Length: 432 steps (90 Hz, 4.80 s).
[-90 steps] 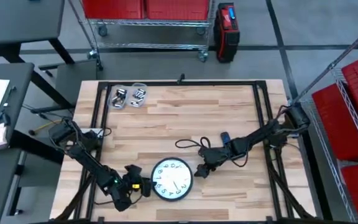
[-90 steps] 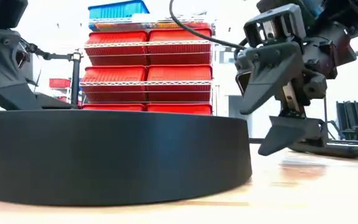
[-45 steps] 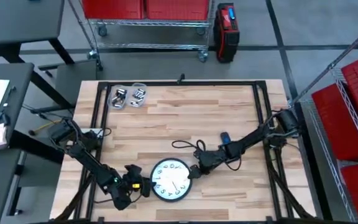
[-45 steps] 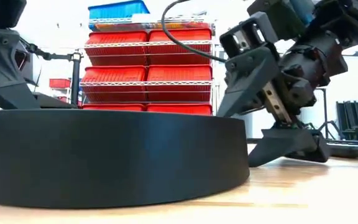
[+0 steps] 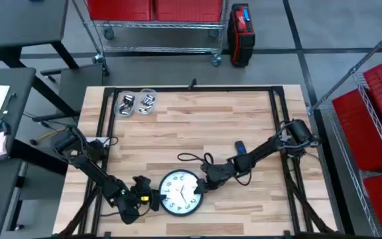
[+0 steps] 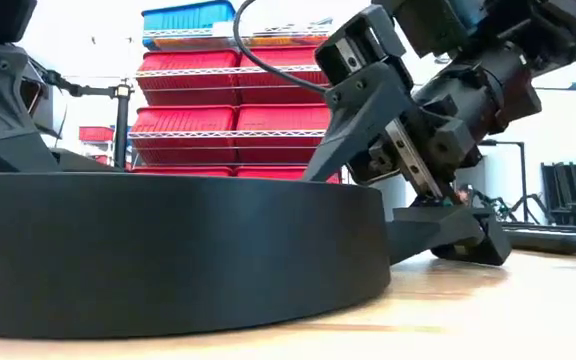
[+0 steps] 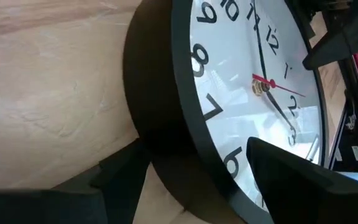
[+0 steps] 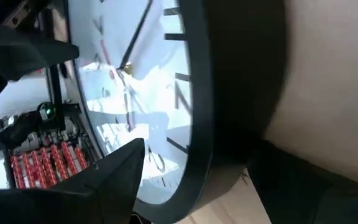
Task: Insert battery
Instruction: Insert the silver battery into the wall clock battery compartment
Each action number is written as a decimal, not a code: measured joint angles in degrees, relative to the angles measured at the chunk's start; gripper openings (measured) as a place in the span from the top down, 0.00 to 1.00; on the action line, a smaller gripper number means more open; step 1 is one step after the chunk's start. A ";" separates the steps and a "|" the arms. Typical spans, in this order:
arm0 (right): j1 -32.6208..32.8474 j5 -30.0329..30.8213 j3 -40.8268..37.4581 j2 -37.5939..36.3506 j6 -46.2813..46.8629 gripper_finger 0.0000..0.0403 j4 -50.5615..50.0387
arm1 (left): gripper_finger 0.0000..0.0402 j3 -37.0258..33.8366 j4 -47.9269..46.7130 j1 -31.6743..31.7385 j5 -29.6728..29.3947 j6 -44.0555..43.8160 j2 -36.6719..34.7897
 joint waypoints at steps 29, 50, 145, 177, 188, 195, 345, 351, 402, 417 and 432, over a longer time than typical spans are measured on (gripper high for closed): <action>-0.15 -2.90 3.58 -1.22 -5.92 0.33 -3.51 | 0.36 -0.14 1.90 -0.20 -1.27 1.99 0.00; -0.50 -4.19 3.36 -3.84 -13.21 0.33 -7.23 | 0.36 -0.12 4.63 -0.83 -2.59 3.40 0.11; -1.81 -8.67 4.06 -4.97 -0.81 0.33 -19.06 | 0.36 -0.08 4.08 -0.61 -3.27 10.45 -2.99; -1.67 -4.36 3.87 -7.83 0.17 0.33 -28.97 | 0.36 0.07 4.06 -0.72 -2.35 9.91 -3.15; -1.66 -3.40 3.73 -5.19 1.52 0.33 -23.48 | 0.36 0.06 3.91 -0.37 -2.27 10.06 -3.18; -1.43 -3.71 3.69 -3.03 4.09 0.33 -18.66 | 0.36 0.05 3.89 0.41 -1.48 10.98 -3.28; -4.80 -2.39 4.11 -18.24 -21.70 0.33 -11.19 | 0.37 0.45 7.72 6.62 4.59 19.95 -2.37; -4.49 -2.64 3.68 -16.52 -22.04 0.33 -10.40 | 0.37 0.45 8.15 7.10 4.58 20.27 -2.36; -4.63 1.28 9.96 -14.20 -47.71 0.33 -7.37 | 0.36 0.45 8.39 7.76 3.55 20.09 -2.40; -4.55 2.70 11.08 -14.35 -52.86 0.33 -7.75 | 0.36 0.45 8.39 7.77 3.55 20.18 -2.45; -4.13 3.24 11.54 -14.35 -55.89 0.33 -7.53 | 0.36 0.45 8.41 7.91 3.57 20.22 -2.49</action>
